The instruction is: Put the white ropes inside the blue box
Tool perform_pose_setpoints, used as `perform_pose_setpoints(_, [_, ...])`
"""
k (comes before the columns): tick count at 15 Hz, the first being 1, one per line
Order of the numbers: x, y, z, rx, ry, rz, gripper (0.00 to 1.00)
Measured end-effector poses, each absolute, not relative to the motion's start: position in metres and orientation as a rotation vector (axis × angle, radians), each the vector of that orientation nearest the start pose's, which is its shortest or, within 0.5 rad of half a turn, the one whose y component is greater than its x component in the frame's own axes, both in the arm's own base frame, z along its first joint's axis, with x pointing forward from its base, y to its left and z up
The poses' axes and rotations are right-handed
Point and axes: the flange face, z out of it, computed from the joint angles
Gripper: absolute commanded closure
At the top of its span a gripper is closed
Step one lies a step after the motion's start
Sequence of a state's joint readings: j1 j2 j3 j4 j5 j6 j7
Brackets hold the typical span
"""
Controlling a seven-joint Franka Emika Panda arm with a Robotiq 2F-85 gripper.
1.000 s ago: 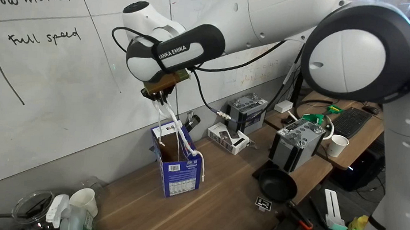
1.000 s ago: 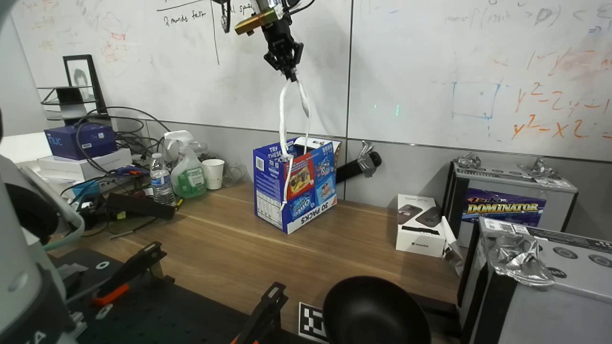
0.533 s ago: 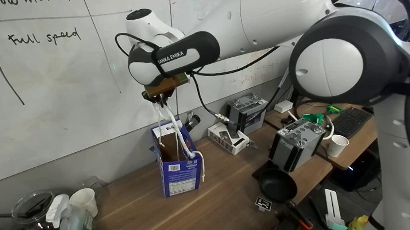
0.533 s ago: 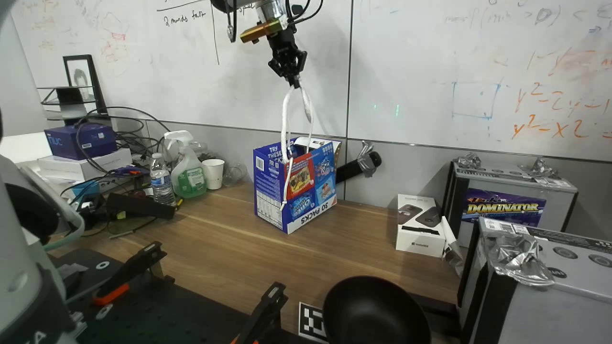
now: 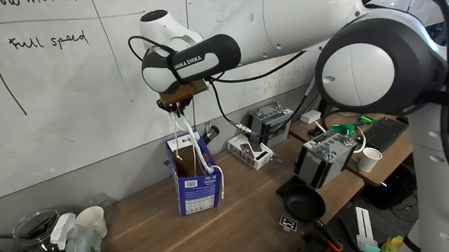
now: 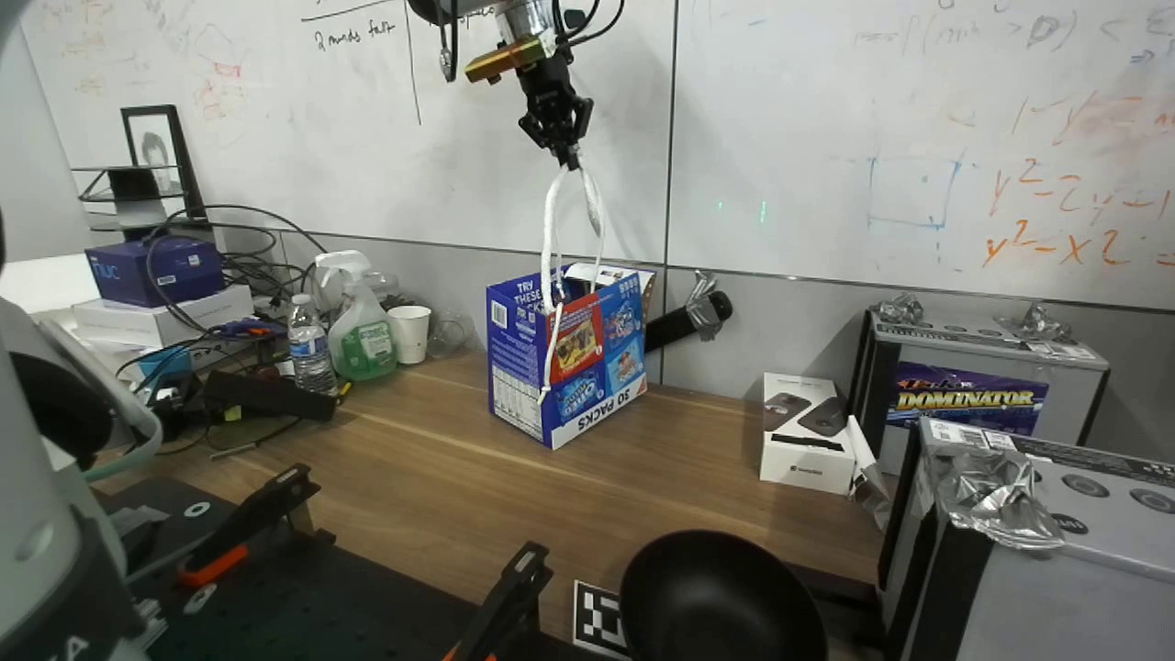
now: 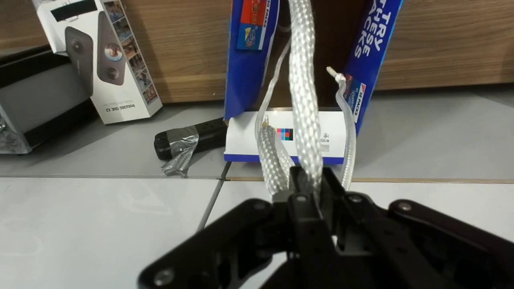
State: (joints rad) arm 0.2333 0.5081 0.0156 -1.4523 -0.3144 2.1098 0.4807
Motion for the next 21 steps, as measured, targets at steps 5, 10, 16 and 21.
perform_pose_setpoints(5, [0.698, 0.16, 0.408, -3.298, 0.168, -0.378, 0.19])
perform_pose_setpoints(10, [0.696, 0.159, 0.408, -3.302, 0.144, -0.353, 0.0])
perform_pose_setpoints(16, [0.661, 0.14, 0.414, -3.366, -0.067, -0.126, 0.0])
perform_pose_setpoints(21, [0.613, 0.097, 0.433, -3.323, -0.392, 0.051, 0.0])
